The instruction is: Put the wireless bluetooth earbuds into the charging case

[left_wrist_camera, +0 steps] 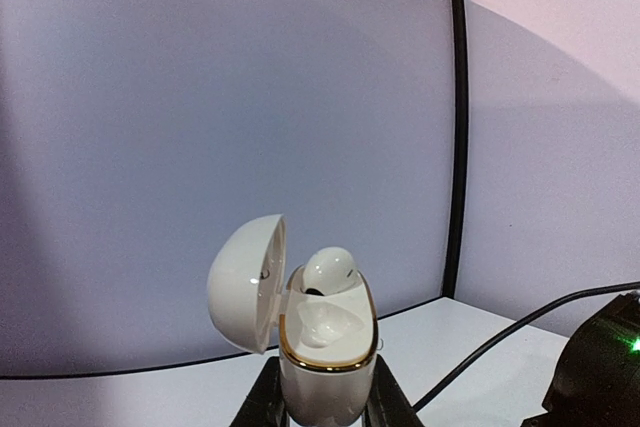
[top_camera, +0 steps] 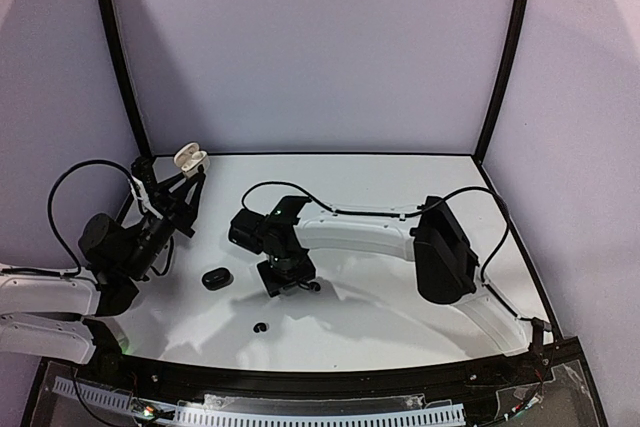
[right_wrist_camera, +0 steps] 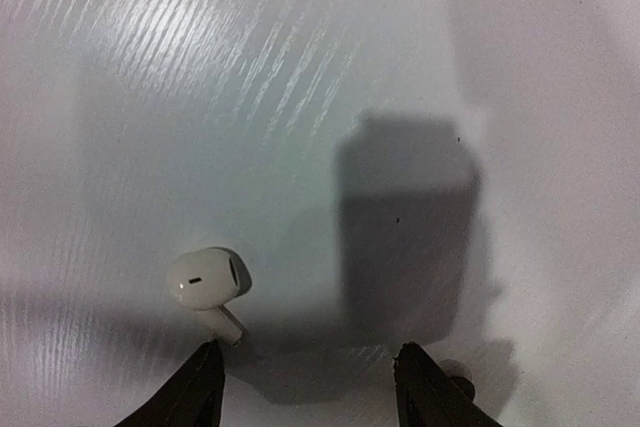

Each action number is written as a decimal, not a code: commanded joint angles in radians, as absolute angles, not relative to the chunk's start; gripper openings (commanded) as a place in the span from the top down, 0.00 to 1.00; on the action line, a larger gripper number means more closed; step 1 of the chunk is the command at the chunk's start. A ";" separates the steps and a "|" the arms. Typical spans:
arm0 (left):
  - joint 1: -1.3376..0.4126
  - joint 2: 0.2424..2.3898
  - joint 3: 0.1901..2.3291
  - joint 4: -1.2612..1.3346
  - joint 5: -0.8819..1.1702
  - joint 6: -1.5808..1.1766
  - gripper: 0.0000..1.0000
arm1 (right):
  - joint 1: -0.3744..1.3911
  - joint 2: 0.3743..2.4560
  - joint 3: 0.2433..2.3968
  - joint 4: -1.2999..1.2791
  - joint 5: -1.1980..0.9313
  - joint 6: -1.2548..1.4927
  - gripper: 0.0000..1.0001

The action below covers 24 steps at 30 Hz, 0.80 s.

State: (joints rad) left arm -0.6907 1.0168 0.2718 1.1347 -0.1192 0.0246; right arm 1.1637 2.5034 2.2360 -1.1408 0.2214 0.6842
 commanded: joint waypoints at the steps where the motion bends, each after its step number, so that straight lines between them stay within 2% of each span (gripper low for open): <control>1: -0.685 1.012 0.264 1.105 -0.105 0.017 0.99 | 1.168 2.446 2.185 -1.123 0.183 0.583 0.41; 5: -0.685 1.012 0.265 1.101 -0.099 0.015 0.99 | 1.144 2.339 2.135 -0.893 0.079 0.554 0.39; 9: -0.685 1.007 0.266 1.101 -0.099 0.014 0.99 | 1.117 2.266 2.033 -0.735 0.083 0.641 0.44; 12: -0.685 1.009 0.267 1.104 -0.096 0.014 0.99 | 1.119 2.307 2.051 -0.776 0.114 0.676 0.50; 17: -0.685 1.014 0.267 1.106 -0.097 0.006 0.99 | 1.126 2.459 2.240 -0.922 0.106 0.660 0.57; 20: -0.686 1.016 0.265 1.106 -0.093 0.006 0.99 | 1.132 2.510 2.322 -0.978 0.139 0.685 0.58; 24: -0.685 1.016 0.265 1.103 -0.091 0.006 0.99 | 1.138 2.512 2.311 -1.001 0.194 0.713 0.55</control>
